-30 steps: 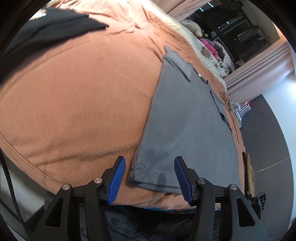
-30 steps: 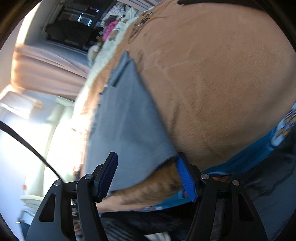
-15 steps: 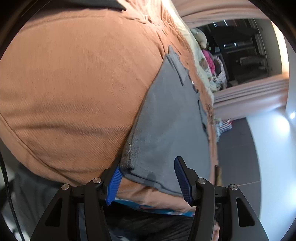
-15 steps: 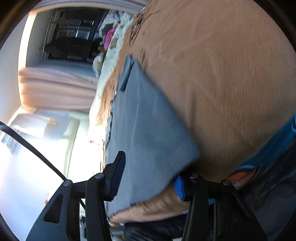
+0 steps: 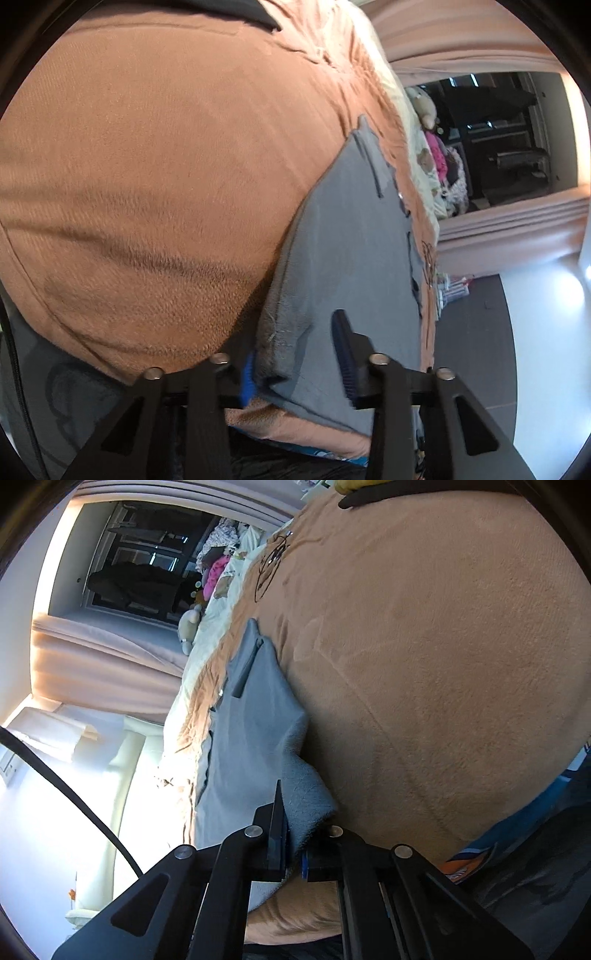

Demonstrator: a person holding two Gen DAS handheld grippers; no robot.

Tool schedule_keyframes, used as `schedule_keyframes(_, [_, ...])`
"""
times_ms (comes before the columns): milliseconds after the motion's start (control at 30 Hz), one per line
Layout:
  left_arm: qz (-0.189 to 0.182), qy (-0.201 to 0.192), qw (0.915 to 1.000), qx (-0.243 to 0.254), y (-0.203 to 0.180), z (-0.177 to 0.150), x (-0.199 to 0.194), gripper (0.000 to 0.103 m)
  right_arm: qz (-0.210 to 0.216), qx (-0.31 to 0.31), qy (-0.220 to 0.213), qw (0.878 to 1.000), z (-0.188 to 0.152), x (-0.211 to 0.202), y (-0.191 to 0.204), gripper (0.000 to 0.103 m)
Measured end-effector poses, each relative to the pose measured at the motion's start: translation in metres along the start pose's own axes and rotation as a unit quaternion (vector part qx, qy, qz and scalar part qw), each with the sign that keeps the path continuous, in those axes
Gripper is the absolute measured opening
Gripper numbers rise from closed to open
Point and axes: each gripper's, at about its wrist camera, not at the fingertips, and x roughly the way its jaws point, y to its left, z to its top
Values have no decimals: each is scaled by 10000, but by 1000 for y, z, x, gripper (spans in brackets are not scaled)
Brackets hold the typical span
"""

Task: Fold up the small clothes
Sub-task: 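Close both grippers on the hem edge of the grey T-shirt, then lift the held hem and carry it over the shirt toward the collar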

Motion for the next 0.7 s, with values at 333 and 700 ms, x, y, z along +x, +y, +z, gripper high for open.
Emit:
schedule_keyframes(333, [179,-285,9994,42,-2,9,-15,3,98,-185,-34,9998,-1,-20,13,1])
schedule_keyframes(700, [-366,-588,9966,445,-31,13,-61,3,301,-492,-286,9979,-10,-44,37,0])
